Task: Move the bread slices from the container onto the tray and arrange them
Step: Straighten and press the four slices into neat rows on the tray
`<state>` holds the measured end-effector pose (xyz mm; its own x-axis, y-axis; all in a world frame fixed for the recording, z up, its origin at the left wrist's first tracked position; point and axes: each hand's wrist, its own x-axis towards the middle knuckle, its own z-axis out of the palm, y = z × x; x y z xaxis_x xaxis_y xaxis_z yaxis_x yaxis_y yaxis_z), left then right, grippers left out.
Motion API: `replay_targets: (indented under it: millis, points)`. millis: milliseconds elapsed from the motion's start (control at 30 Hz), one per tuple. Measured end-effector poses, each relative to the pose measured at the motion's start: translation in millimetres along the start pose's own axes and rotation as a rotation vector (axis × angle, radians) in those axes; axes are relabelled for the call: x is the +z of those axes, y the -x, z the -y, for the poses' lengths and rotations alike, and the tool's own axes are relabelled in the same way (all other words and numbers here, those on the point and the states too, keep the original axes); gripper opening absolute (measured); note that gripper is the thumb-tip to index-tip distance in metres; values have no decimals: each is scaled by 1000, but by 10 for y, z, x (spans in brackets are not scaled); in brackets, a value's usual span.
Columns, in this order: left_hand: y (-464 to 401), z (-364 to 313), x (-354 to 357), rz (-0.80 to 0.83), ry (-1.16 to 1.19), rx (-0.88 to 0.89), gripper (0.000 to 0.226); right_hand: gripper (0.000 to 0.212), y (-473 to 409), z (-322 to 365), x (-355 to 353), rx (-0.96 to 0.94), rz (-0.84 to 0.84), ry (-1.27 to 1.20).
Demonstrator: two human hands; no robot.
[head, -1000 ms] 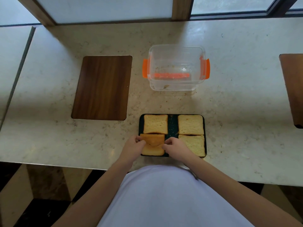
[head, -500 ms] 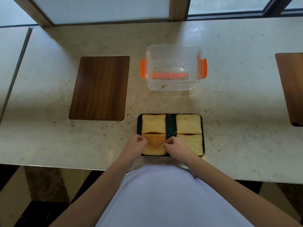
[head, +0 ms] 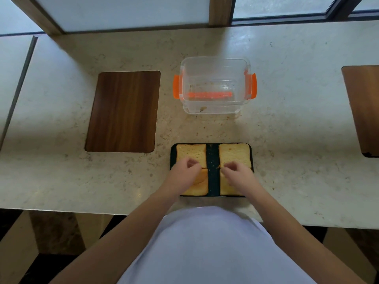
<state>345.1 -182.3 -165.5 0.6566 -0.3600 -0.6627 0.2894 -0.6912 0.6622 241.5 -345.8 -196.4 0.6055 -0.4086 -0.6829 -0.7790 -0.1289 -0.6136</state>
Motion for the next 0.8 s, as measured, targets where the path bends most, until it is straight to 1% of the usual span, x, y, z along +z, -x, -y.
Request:
replay_targets:
  millis: [33,100,167,200,233,300,400,567,667,733,800]
  points:
    - [-35,-126,51,54,41,-23,23,40,-23,-20,-116,-13,-66,6]
    - [-121,-334,187,124,62,-35,39,43,-68,-59,-313,-20,-186,56]
    - [-216,-464,342,133,8,-31,53,49,-123,-89,-435,-1,-256,189]
    - [-254,-509,417,121,-50,-30,56,52,-141,-99,-465,4,-267,276]
    - [-290,-543,487,101,-114,-27,56,55,-158,-97,-480,4,-265,341]
    - [-343,-586,606,69,-202,-23,55,58,-186,-76,-478,9,-238,384]
    - [-393,-599,713,70,-206,-57,53,59,-226,-60,-458,34,-207,386]
    - [-445,-537,775,65,-157,-113,42,47,-286,-64,-425,74,-205,314]
    - [-447,-522,783,67,-145,-135,43,38,-304,-68,-411,90,-214,237]
    - [-444,-524,791,69,-143,-149,49,42,-306,-60,-396,94,-216,215]
    - [-438,-530,800,69,-135,-158,52,54,-308,-48,-382,103,-218,220]
